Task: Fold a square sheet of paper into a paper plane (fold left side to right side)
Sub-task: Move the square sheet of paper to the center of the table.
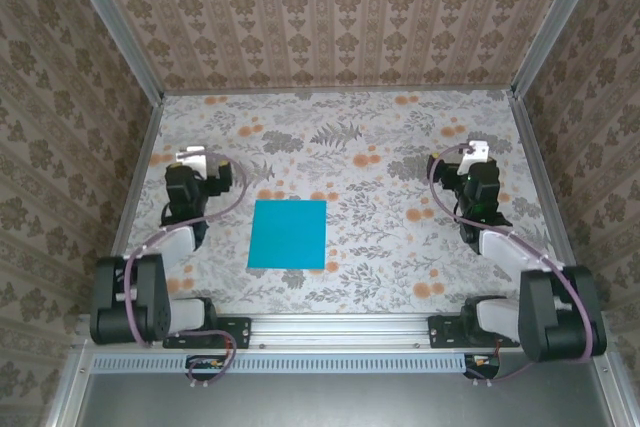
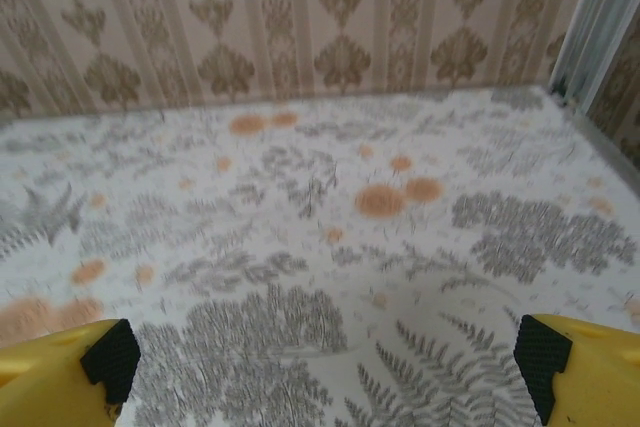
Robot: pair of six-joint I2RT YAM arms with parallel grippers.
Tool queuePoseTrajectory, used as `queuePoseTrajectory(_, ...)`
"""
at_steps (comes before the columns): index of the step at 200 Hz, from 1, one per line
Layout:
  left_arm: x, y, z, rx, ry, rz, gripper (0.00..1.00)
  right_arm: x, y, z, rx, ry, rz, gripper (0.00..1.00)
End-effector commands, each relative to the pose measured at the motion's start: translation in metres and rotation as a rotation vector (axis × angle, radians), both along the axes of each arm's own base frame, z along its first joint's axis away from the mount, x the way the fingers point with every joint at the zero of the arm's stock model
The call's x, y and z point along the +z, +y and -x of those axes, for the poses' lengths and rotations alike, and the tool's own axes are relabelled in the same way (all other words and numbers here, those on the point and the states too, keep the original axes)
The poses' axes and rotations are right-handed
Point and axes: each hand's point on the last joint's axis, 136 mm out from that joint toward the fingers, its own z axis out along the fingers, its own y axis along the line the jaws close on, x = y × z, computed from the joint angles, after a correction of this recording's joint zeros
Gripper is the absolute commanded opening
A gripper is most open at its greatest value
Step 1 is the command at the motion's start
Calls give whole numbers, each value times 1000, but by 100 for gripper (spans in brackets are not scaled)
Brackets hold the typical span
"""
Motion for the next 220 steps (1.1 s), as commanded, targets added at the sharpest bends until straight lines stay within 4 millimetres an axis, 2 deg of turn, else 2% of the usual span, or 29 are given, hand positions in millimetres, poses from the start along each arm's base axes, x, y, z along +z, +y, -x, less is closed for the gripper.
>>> queuePoseTrajectory(1, 13, 1, 7, 59, 144, 116, 100, 10, 2, 12, -21, 65, -86, 100)
queuePoseTrajectory(35, 33, -28, 13, -7, 264, 241, 99, 24, 16, 29, -1, 105, -258, 100)
queuePoseTrajectory(50, 36, -52, 20, -65, 313, 233, 97, 26, 26, 36, 26, 121, -318, 100)
queuePoseTrajectory(62, 33, -80, 28, -139, 367, 228, 94, 25, 33, 42, 40, 145, -352, 100)
queuePoseTrajectory(82, 16, -126, 50, -257, 494, 199, 90, 20, 45, 50, 67, 195, -369, 100)
queuePoseTrajectory(97, 1, -152, 69, -322, 591, 176, 83, 17, 52, 56, 84, 222, -367, 100)
queuePoseTrajectory(134, -37, -201, 115, -459, 786, 148, 55, 8, 62, 62, 100, 254, -362, 100)
queuePoseTrajectory(164, -75, -224, 142, -513, 944, 152, 33, 7, 66, 59, 99, 254, -354, 100)
queuePoseTrajectory(186, -95, -234, 152, -521, 1016, 134, 20, 9, 69, 57, 103, 256, -343, 100)
queuePoseTrajectory(220, -115, -243, 155, -523, 1068, 123, 10, 10, 73, 54, 112, 262, -326, 100)
